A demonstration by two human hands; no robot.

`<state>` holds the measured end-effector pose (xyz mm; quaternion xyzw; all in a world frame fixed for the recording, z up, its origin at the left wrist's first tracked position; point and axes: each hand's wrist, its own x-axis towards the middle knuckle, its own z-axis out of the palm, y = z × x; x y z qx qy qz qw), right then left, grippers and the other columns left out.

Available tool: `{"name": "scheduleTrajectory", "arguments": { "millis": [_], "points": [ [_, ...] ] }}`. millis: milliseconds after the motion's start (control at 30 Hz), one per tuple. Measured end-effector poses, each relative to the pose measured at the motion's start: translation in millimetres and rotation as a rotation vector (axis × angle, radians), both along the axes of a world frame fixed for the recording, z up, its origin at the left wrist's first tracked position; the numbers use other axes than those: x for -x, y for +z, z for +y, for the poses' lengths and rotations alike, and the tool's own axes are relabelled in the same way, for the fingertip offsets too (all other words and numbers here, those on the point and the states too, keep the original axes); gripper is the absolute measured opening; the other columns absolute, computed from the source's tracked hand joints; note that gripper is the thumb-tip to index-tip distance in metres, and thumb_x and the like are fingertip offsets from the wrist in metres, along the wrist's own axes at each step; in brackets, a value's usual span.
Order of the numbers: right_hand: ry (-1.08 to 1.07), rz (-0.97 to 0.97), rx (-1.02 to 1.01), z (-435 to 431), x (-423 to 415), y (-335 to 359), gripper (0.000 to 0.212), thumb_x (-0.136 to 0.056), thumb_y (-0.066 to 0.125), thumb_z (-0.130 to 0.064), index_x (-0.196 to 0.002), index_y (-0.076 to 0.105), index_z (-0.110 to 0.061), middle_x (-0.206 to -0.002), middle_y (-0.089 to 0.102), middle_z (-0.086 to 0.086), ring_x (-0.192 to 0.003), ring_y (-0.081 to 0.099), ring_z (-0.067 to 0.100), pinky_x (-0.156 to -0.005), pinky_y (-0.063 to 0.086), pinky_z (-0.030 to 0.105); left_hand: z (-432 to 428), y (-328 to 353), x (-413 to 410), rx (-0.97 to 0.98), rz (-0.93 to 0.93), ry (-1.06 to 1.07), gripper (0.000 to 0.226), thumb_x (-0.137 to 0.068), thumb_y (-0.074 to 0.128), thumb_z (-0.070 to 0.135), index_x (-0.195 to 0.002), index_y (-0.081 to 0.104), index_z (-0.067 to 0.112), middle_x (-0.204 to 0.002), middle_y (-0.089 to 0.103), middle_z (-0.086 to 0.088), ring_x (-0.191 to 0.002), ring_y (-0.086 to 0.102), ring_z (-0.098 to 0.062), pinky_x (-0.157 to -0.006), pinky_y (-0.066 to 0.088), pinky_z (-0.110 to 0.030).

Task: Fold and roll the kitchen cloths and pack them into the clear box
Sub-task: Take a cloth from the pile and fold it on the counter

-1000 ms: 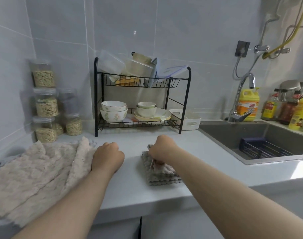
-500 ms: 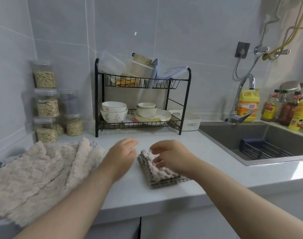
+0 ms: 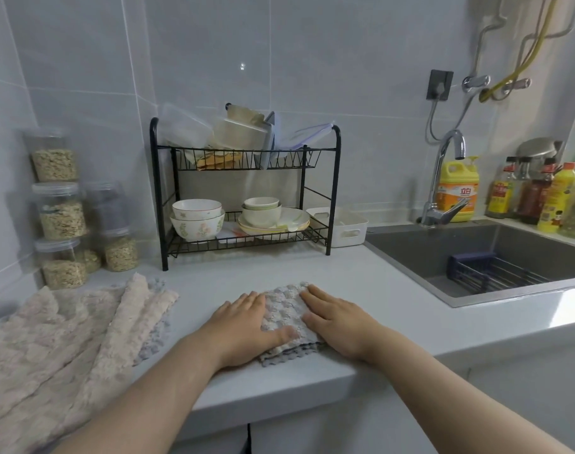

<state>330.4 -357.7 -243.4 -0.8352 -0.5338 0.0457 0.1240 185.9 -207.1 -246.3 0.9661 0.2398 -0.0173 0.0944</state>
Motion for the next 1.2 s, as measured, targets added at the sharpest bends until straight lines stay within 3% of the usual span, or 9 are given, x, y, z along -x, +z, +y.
{"name": "scheduleTrajectory", "arguments": {
  "millis": [167, 267, 367, 500, 600, 700, 933, 1067, 1200],
  "points": [
    [-0.011, 0.114, -0.108, -3, -3, -2, 0.058, -0.099, 0.042, -0.046, -0.153, 0.026, -0.032, -0.162, 0.010, -0.012, -0.148, 0.019, 0.011, -0.120, 0.015, 0.031, 10, 22, -36, 0.065, -0.182, 0.115, 0.063, -0.093, 0.039, 0.060, -0.133, 0.040, 0.013, -0.145, 0.042, -0.009, -0.130, 0.042, -0.026, -0.105, 0.037, -0.041],
    [-0.085, 0.535, -0.439, -7, -9, -4, 0.058, -0.089, 0.062, -0.033, -0.144, 0.044, -0.034, -0.156, 0.031, -0.011, -0.138, 0.039, 0.010, -0.115, 0.030, 0.033, 7, 34, -53, 0.063, -0.105, 0.067, 0.050, -0.091, 0.055, 0.047, -0.126, 0.048, 0.012, -0.132, 0.055, -0.009, -0.115, 0.053, -0.025, -0.094, 0.045, -0.034],
    [-0.202, 0.867, -0.700, -12, -19, -3, 0.045, -0.090, 0.061, -0.020, -0.135, 0.055, -0.023, -0.133, 0.056, 0.002, -0.119, 0.053, 0.015, -0.102, 0.043, 0.032, 9, 46, -58, 0.092, -0.060, 0.101, 0.051, -0.083, 0.070, 0.037, -0.122, 0.056, 0.006, -0.117, 0.059, -0.009, -0.106, 0.057, -0.024, -0.094, 0.047, -0.035],
    [-0.265, 1.209, -0.919, -12, -23, 4, 0.035, -0.089, 0.058, -0.011, -0.119, 0.056, 0.007, -0.096, 0.059, 0.013, -0.084, 0.054, 0.024, -0.071, 0.043, 0.029, 15, 52, -42, 0.627, -0.254, 0.178, 0.020, -0.081, 0.074, 0.013, -0.095, 0.061, 0.006, -0.091, 0.067, -0.014, -0.079, 0.062, -0.026, -0.072, 0.050, -0.032],
    [-0.334, 1.221, -0.832, -1, -23, 10, 0.041, -0.089, 0.060, -0.037, -0.106, 0.062, 0.000, -0.093, 0.067, 0.012, -0.079, 0.059, 0.027, -0.075, 0.045, 0.035, 16, 33, -26, 1.224, -0.612, 0.220, 0.024, -0.086, 0.059, -0.005, -0.108, 0.061, 0.002, -0.101, 0.070, -0.026, -0.087, 0.069, -0.038, -0.079, 0.057, -0.047],
    [-0.265, 1.164, -0.775, 13, -15, 14, 0.034, -0.090, 0.061, -0.044, -0.085, 0.059, -0.011, -0.071, 0.050, 0.008, -0.065, 0.046, 0.021, -0.063, 0.038, 0.031, 23, 13, -24, 1.431, -0.891, 0.247, 0.033, -0.085, 0.058, -0.003, -0.118, 0.058, -0.001, -0.106, 0.069, -0.027, -0.093, 0.068, -0.042, -0.080, 0.056, -0.052],
    [-0.146, 0.795, -0.760, 21, -8, 0, 0.022, -0.077, 0.074, -0.009, -0.097, 0.066, -0.016, -0.092, 0.074, 0.007, -0.088, 0.071, 0.023, -0.081, 0.058, 0.039, 19, 13, -25, 1.414, -0.961, 0.220, 0.044, -0.073, 0.067, 0.001, -0.116, 0.059, -0.002, -0.108, 0.068, -0.028, -0.100, 0.065, -0.045, -0.087, 0.053, -0.056],
    [-0.191, 1.025, -0.878, 14, -14, 2, 0.024, -0.082, 0.066, 0.005, -0.101, 0.061, -0.009, -0.101, 0.071, 0.021, -0.096, 0.068, 0.038, -0.087, 0.056, 0.051, 19, 13, -27, 1.354, -0.916, 0.257, 0.019, -0.087, 0.056, -0.001, -0.104, 0.063, -0.002, -0.105, 0.068, -0.029, -0.094, 0.068, -0.042, -0.086, 0.053, -0.053],
    [-0.154, 1.160, -0.889, 9, -17, 3, 0.036, -0.070, 0.067, -0.006, -0.106, 0.066, -0.012, -0.105, 0.072, 0.019, -0.099, 0.068, 0.040, -0.090, 0.054, 0.056, 18, 9, -28, 1.254, -0.913, 0.215, 0.019, -0.088, 0.057, -0.008, -0.103, 0.066, 0.000, -0.105, 0.070, -0.025, -0.091, 0.070, -0.034, -0.080, 0.055, -0.040]
  ]
}}
